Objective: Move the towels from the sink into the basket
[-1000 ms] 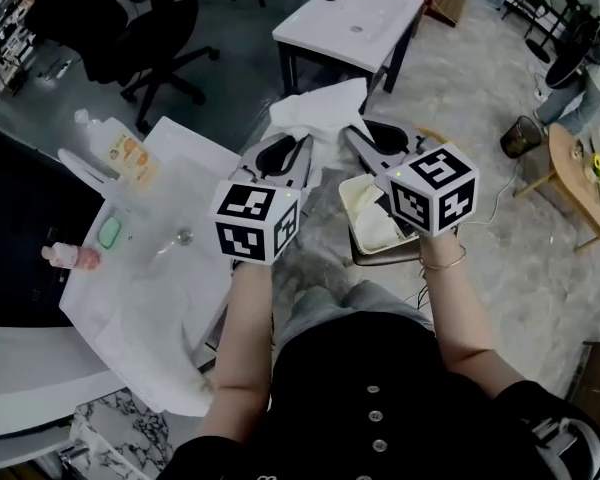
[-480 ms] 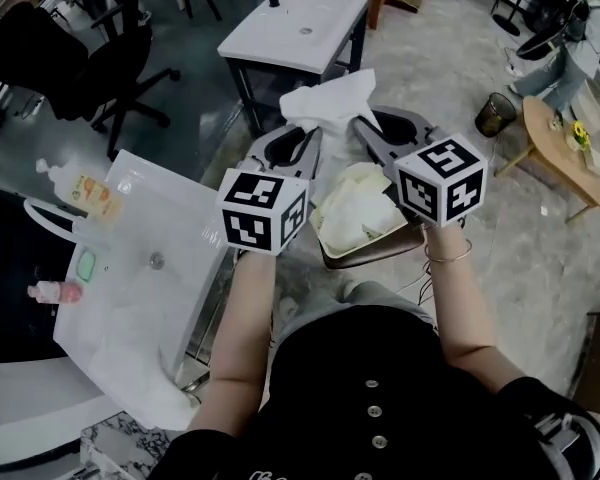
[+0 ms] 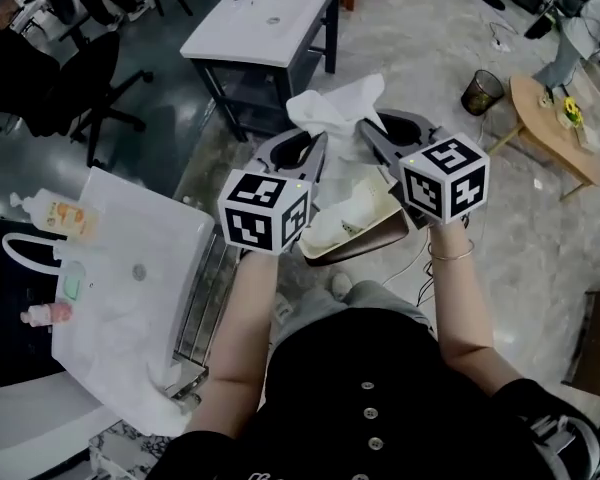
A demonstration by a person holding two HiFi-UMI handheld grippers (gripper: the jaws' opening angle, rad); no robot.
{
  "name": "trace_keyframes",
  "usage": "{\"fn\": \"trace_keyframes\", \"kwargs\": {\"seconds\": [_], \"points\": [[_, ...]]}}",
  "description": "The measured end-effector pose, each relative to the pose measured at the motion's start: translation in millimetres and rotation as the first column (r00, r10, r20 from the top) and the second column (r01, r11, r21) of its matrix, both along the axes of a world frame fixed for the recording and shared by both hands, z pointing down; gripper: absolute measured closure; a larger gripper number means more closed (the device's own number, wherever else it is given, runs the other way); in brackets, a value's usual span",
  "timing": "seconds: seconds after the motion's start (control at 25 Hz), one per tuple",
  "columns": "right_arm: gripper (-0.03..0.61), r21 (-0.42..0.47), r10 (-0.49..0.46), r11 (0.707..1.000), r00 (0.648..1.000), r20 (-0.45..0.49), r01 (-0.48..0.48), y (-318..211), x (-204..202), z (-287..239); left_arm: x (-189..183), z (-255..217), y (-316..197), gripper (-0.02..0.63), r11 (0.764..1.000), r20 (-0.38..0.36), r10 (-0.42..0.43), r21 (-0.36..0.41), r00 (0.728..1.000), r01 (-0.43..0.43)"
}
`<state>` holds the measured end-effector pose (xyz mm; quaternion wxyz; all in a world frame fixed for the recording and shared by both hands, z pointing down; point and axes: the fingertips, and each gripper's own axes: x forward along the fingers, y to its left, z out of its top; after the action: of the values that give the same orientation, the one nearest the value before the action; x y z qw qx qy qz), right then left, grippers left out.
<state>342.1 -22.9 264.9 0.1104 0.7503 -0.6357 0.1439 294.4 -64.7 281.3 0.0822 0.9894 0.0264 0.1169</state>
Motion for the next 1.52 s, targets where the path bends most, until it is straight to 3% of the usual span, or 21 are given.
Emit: {"fn": "trace_keyframes", "kwargs": {"seconds": [0.28,0.68,1.16,1.52], "points": [[0.529,-0.066,-0.056,0.996,0.991,0.121,0.064,-8,2,56,7,52,-5,0.566,0.998,0.113,-0.032,-0.046,0.993,0.037],[0.529,-0.142,-0.121,0.975,0.949,0.291,0.168,-24,-15,133,-4,124,-9,0.569,0.982,0.274,-0.100,-0.125,0.956,0.138],[0.529,-0.264,-0.009,0.957,0.924,0.383,0.119,8,17,221,23,194,16,0.568,0.979,0.401,-0.029,-0.176,0.916,0.108],[0.526,-0.367,0.099,0.930,0.932,0.350,0.039,43,51,285,53,261,41,0.568,0.974,0.474,0.059,-0.219,0.879,0.053]]}}
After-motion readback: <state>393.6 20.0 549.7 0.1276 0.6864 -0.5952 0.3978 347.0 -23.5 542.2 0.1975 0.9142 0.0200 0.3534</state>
